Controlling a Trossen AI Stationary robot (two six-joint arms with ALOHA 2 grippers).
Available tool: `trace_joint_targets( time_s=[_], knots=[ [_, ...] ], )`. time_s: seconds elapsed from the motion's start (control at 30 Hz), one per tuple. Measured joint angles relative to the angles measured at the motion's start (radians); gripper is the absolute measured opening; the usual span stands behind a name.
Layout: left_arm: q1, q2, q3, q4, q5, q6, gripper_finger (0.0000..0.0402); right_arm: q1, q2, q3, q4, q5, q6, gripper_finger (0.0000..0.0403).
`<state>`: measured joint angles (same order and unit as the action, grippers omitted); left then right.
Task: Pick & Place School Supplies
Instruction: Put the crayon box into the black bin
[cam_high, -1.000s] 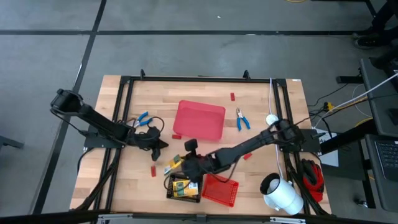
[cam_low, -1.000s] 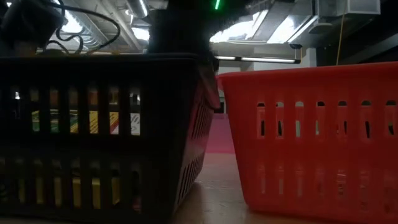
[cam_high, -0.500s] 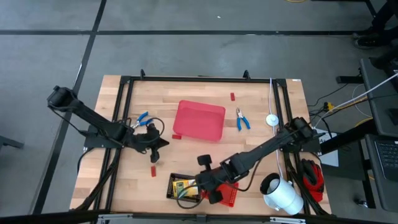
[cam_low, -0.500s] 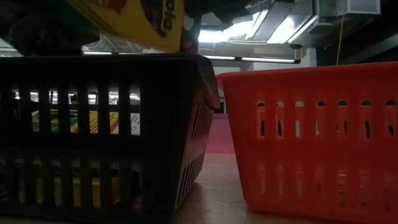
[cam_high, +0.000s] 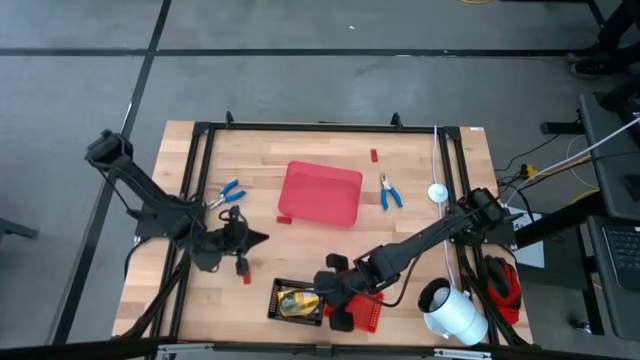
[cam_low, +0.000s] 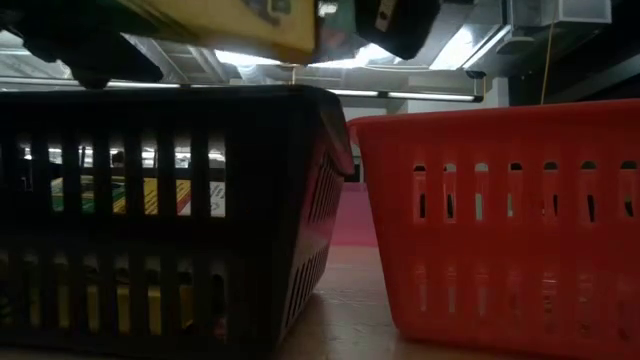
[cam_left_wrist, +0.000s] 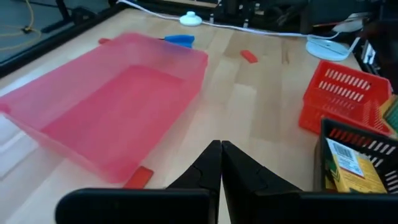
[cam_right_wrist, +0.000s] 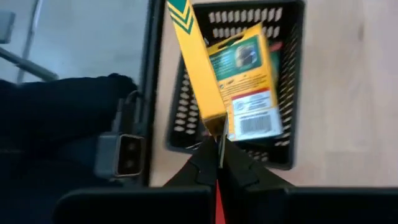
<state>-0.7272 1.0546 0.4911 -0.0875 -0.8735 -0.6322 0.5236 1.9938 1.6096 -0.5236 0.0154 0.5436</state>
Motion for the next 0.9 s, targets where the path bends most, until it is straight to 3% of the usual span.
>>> trace_joint_targets(
  time_s=[0.2,0.43,0.6,0.9],
  knots=[
    [-0.065,0.073,0.0,0.054,-0.094,-0.008,0.0006,-0.008,0.03,0.002,0.01,-0.019,0.071,0.0],
    [-0.107,0.157,0.006,0.228,-0.159,0.137,0.0006,-0.037,0.087,0.001,0.009,-0.038,0.084,0.0],
    [-0.118,0.173,0.066,0.193,-0.167,0.173,0.0006,-0.033,0.088,0.001,0.046,-0.072,0.051,0.0005],
    [-0.13,0.172,0.101,0.181,-0.189,0.224,0.0006,-0.019,0.088,0.001,0.113,-0.108,0.016,0.005]
  ],
)
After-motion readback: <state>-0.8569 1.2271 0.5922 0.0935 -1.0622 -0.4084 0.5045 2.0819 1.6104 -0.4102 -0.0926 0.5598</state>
